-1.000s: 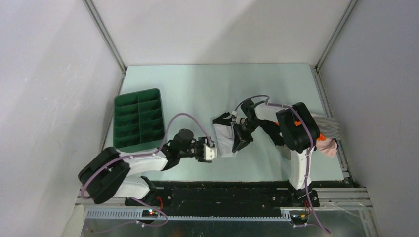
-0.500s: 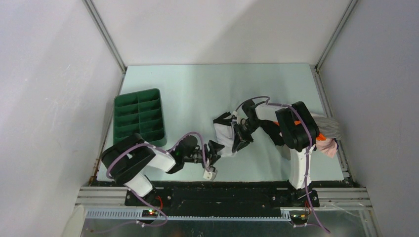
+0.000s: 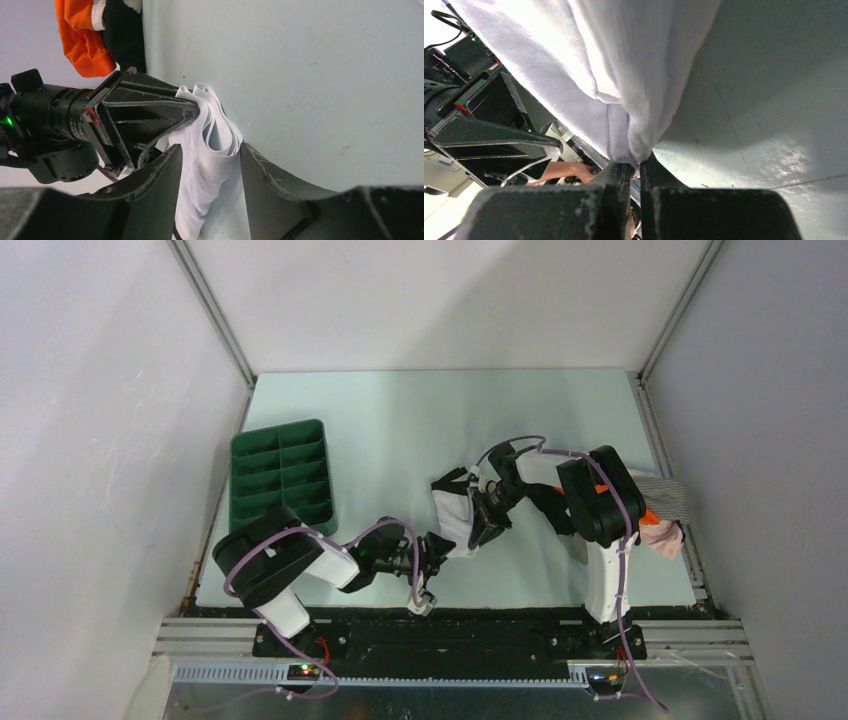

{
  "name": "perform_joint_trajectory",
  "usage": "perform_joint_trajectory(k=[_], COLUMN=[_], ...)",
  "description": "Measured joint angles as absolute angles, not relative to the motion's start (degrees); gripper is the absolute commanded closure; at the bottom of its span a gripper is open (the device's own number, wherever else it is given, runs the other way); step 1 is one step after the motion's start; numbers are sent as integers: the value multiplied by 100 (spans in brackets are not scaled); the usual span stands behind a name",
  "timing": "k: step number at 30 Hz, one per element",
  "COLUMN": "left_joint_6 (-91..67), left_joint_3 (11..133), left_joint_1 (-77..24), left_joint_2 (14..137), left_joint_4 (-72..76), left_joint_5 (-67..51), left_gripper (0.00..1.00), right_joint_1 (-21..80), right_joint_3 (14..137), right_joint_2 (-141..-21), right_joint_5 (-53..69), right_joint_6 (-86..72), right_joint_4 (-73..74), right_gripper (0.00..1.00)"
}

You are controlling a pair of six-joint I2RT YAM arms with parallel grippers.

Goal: Roll the underwear
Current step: Roll the underwear to the center of the board.

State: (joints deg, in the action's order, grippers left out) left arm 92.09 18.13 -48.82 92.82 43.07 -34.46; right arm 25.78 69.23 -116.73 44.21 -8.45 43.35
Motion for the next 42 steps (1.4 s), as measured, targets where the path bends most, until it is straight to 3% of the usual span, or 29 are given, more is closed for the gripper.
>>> perform_joint_trajectory(k=[4, 9, 10, 11, 12, 14, 16, 25, 32, 36, 42], left_joint_6=[9445, 9498, 9496, 9470, 9459, 9406, 9295, 8388, 7496, 7183, 6650], left_joint_3=[1813, 1815, 1815, 1822, 1824, 1835, 1859, 1988, 1994, 1994, 1984], left_joint_1=[-4912, -4954, -4965, -4978, -4995, -5015, -5019, -5019, -5179, -5258, -5330], left_joint_2=[9537, 9830, 9850, 9859, 9874, 9878, 9880, 9810, 9321, 9321, 9264], left_joint_4=[4654, 4936, 4950, 4936, 4932, 4917, 4910, 4827, 4646, 4792, 5041], left_joint_5=[-3260, -2956, -2908, -2847, -2794, -2722, -2652, -2504, -2563, -2563, -2536], left_gripper=[59, 81, 84, 89, 91, 96, 100, 100, 100, 100, 100], right_joint_1=[2578, 2582, 2585, 2589, 2593, 2598, 2609, 2523, 3225, 3887, 4174], right_joint_3=[6923, 6923, 6923, 6923, 6923, 6923, 6936, 6718, 3656, 2915, 2777], right_joint_2=[-11673, -11673, -11673, -11673, -11673, -11673, -11585, -10049, -6600, -6945, -7234], right_joint_5=[4423, 4414, 4410, 4403, 4399, 4379, 4589, 3559, 3000, 2657, 2270], right_joint_6=[-849, -854, -856, -856, -858, -928, -930, 646, 2954, 3983, 4644], right_joint_4=[4331, 4327, 4324, 4322, 4320, 4324, 4427, 4364, 1024, -244, -825], right_gripper=[100, 100, 96, 89, 62, 39, 32, 29, 35, 37, 37])
